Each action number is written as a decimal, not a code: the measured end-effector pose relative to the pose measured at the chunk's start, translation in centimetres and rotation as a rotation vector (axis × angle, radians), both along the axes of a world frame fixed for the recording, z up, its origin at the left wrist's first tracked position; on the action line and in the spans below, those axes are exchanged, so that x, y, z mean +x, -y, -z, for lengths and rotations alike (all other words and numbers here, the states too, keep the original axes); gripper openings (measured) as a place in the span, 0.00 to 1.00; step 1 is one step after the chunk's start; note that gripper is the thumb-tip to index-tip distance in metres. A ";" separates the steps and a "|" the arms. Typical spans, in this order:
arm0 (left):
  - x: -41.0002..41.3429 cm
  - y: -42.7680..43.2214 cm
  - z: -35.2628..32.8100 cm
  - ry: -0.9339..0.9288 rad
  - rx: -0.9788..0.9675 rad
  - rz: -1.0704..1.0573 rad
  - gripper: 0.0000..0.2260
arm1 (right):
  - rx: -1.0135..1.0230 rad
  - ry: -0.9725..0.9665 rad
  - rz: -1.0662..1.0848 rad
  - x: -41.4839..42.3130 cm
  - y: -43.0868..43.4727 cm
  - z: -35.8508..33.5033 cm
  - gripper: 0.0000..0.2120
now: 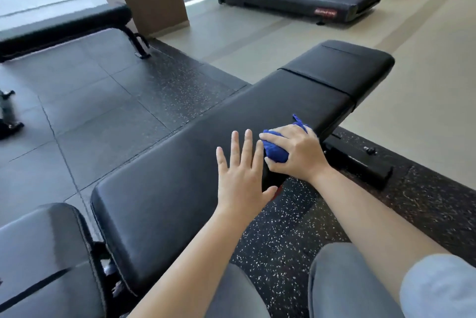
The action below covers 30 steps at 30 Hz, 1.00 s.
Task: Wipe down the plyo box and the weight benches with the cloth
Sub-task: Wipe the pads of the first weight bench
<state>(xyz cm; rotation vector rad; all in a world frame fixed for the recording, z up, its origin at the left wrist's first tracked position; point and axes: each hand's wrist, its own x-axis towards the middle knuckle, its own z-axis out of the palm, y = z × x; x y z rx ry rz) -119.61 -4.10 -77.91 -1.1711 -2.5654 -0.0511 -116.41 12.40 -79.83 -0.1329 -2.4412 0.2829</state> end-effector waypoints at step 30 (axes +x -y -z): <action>-1.6 -20.7 -2.5 -0.042 -0.225 0.036 0.51 | -0.322 -0.490 0.410 -3.6 -16.7 1.1 0.23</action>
